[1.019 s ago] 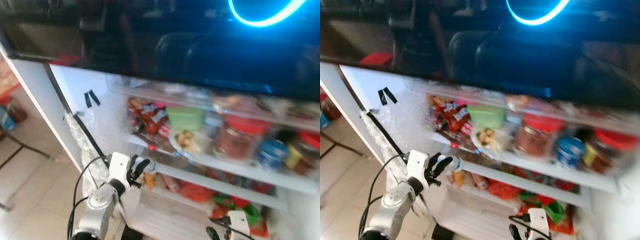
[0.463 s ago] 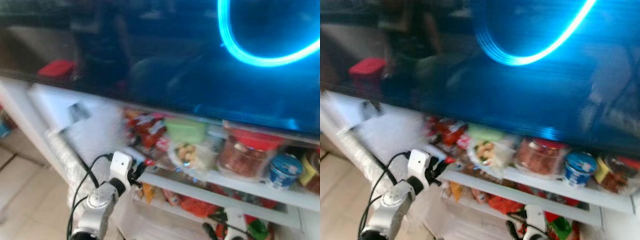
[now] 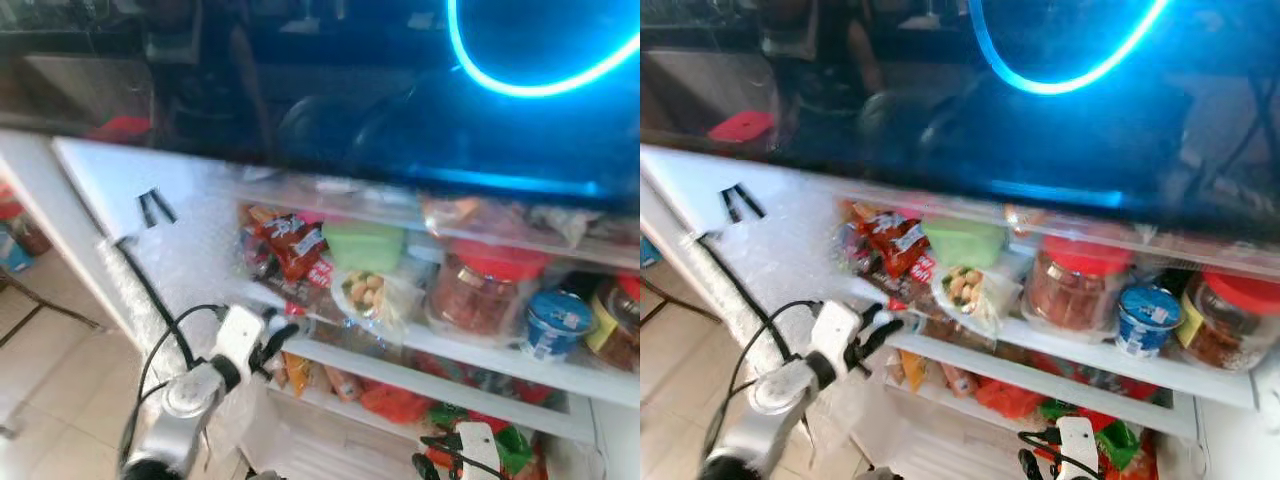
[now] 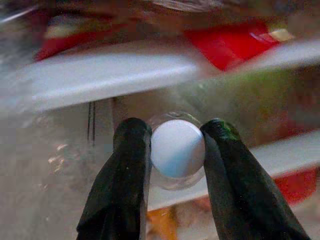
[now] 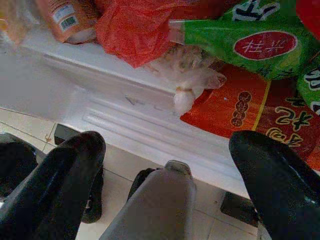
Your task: Restocking fridge
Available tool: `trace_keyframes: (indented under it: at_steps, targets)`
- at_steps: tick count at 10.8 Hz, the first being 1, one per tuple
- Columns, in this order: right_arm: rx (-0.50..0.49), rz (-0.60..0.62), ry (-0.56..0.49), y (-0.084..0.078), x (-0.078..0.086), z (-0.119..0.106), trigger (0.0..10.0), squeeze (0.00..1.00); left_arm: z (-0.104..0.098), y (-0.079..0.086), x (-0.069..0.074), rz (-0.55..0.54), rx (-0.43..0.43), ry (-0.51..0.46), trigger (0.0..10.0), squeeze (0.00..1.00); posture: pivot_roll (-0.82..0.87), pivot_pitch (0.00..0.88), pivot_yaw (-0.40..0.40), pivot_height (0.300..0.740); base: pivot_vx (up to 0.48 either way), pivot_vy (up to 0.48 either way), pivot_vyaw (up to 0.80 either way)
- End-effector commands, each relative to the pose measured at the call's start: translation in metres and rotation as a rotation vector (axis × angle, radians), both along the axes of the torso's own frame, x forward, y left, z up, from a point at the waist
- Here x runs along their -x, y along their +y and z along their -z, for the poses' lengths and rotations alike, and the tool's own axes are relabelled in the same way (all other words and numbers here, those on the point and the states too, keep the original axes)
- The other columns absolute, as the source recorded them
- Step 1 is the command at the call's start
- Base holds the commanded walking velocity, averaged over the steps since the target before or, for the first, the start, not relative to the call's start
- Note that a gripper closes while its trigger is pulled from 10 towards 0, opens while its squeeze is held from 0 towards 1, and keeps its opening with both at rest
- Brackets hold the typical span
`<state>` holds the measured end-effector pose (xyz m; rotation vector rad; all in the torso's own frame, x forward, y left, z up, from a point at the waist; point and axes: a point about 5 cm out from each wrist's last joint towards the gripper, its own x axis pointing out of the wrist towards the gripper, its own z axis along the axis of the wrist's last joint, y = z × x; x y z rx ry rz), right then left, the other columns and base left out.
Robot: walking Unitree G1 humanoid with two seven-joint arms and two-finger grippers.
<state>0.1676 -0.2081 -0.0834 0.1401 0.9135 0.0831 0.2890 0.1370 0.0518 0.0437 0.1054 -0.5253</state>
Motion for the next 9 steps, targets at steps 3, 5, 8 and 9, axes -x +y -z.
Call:
trace_keyframes:
  at_steps: [3,5,8,9]
  targets:
    - [-0.006,0.003,-0.009,0.002,-0.001,0.0,10.0,0.0,0.015,0.008,0.0,-0.156,0.082,0.064,10.0,0.0,-0.01,0.004,0.043,0.677,0.0,0.0,0.0]
    - [-0.003,0.008,-0.012,0.002,-0.002,-0.001,10.0,0.0,0.013,-0.004,0.005,0.103,-0.196,-0.04,10.0,0.0,-0.01,0.008,0.046,0.677,0.0,0.0,0.0]
    - [-0.003,0.014,-0.017,0.003,-0.003,-0.001,10.0,0.0,0.03,0.003,0.012,0.249,-0.454,-0.02,10.0,0.0,-0.01,0.009,0.053,0.677,0.0,0.0,0.0]
    - [-0.002,0.017,-0.018,0.003,-0.003,-0.001,10.0,0.0,0.037,0.008,0.012,0.221,-0.59,-0.022,10.0,0.0,-0.01,0.009,0.054,0.677,0.0,0.0,0.0]
